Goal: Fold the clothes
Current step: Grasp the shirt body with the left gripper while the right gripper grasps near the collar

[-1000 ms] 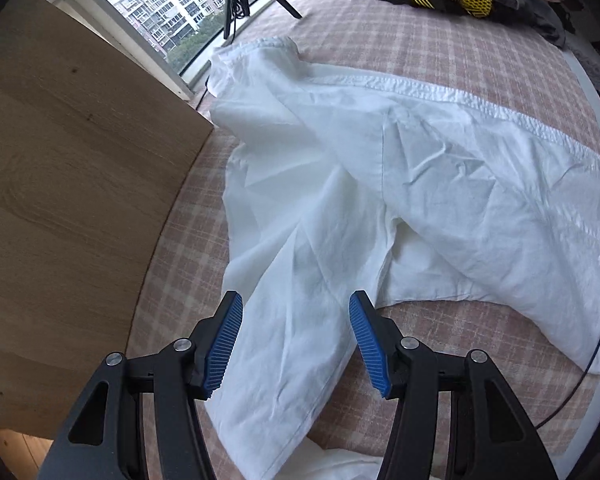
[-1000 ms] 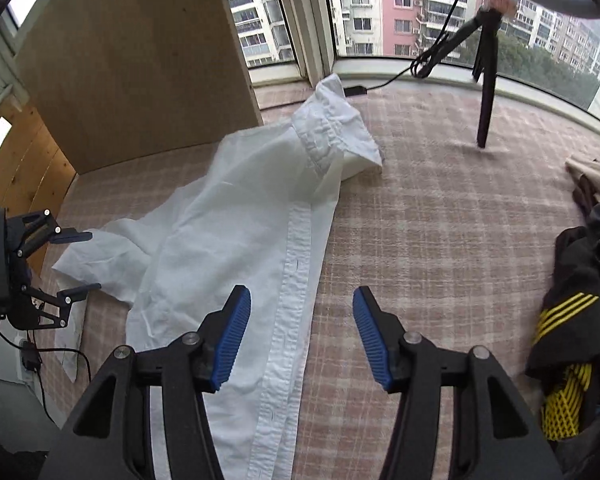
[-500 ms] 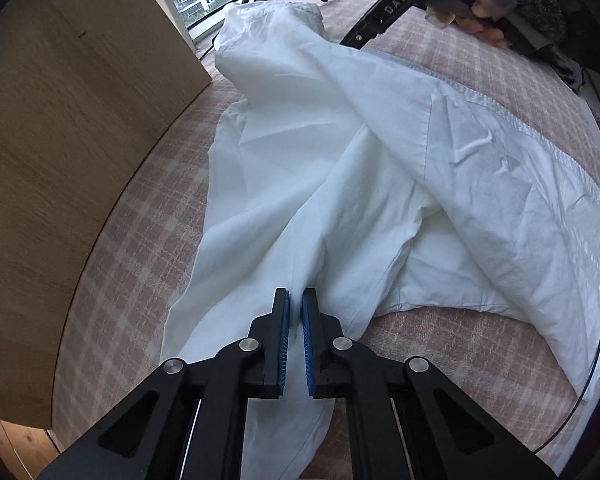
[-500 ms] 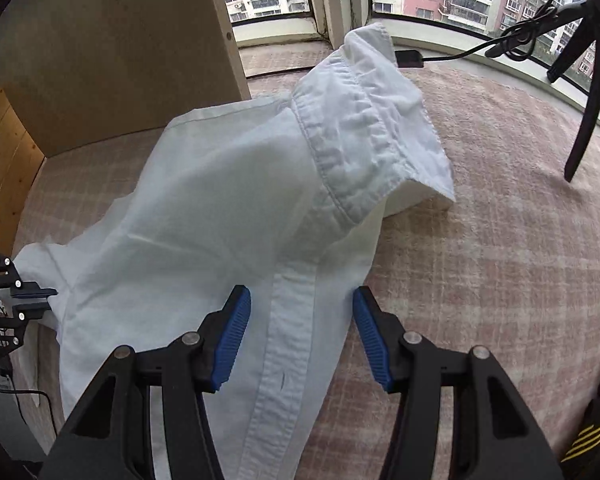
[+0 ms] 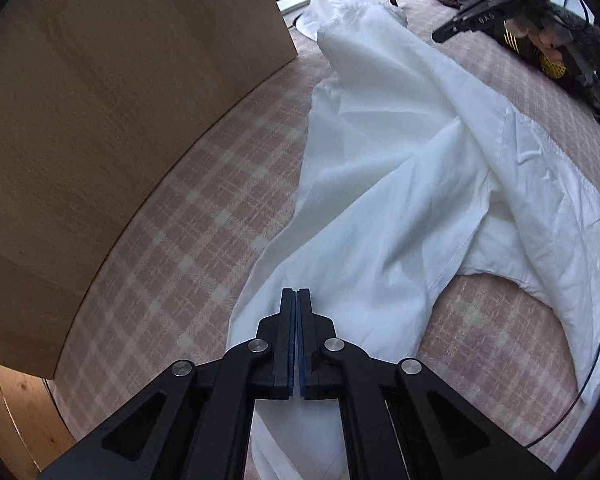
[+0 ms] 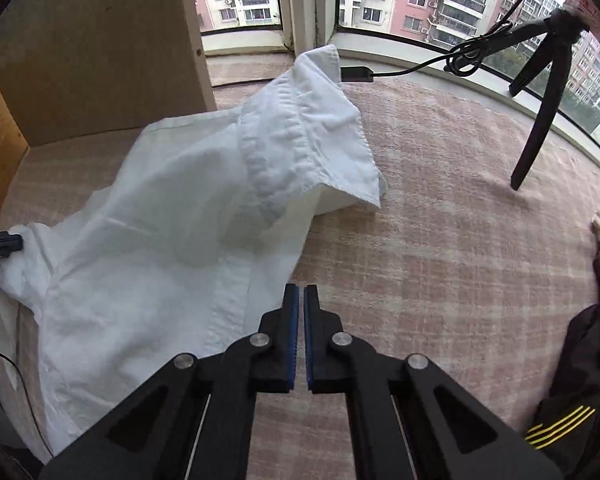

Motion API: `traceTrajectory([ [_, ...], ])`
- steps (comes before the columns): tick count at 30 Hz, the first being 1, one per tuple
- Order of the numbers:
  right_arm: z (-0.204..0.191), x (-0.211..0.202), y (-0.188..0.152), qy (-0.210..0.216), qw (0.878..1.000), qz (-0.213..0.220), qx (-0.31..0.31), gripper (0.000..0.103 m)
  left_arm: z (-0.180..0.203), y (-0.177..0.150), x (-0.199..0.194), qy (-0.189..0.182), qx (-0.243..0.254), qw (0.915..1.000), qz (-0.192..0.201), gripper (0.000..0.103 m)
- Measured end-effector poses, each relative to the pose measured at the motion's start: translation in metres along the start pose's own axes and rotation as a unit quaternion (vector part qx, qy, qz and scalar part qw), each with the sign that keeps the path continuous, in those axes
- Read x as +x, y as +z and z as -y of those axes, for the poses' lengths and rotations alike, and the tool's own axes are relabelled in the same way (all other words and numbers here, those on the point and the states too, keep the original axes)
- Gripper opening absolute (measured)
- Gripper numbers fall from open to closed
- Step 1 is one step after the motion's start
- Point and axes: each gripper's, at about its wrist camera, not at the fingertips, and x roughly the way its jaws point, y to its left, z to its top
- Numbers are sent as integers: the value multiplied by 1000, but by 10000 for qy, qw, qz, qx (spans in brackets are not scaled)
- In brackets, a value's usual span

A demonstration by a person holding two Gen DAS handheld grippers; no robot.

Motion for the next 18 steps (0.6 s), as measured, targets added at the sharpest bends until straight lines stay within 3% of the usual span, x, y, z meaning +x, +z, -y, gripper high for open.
traceTrajectory([
  [1, -4, -1, 1, 152, 9999, 1, 39, 4, 0, 7, -2, -60, 7, 10000, 65, 9],
  [2, -12, -1, 5, 263, 9996, 32, 24, 7, 2, 17, -3, -58, 37, 9999, 154, 25],
  [4, -27, 0, 5, 343, 9993, 103, -116, 18, 8, 37, 2, -222, 168, 9993, 255, 39],
  [6, -40, 4, 6, 363, 9989, 50, -276, 38, 13, 56, 12, -439, 296, 9982, 286, 39],
  [8, -52, 7, 4, 375, 9984, 4, -433, 42, 16, 68, 29, -601, 363, 9975, 92, 45],
  [10, -59, 12, 1, 304, 9981, -69, -538, 42, 22, 70, 45, -711, 437, 9963, -209, 44],
  [12, -60, 17, 1, 255, 9979, -94, -593, 42, 27, 68, 55, -795, 511, 9946, -419, 34],
  [14, -59, 21, -3, 327, 9978, -92, -577, 42, 31, 64, 55, -759, 474, 9951, -413, 15],
  [16, -58, 25, -6, 343, 9978, -131, -554, 42, 29, 63, 47, -708, 318, 9966, -284, 3],
  [17, -57, 28, -8, 342, 9978, -177, -535, 40, 28, 63, 40, -711, 220, 9970, -204, 3],
  [18, -56, 30, -9, 320, 9979, -207, -527, 25, 25, 62, 32, -698, 129, 9974, -107, 2],
])
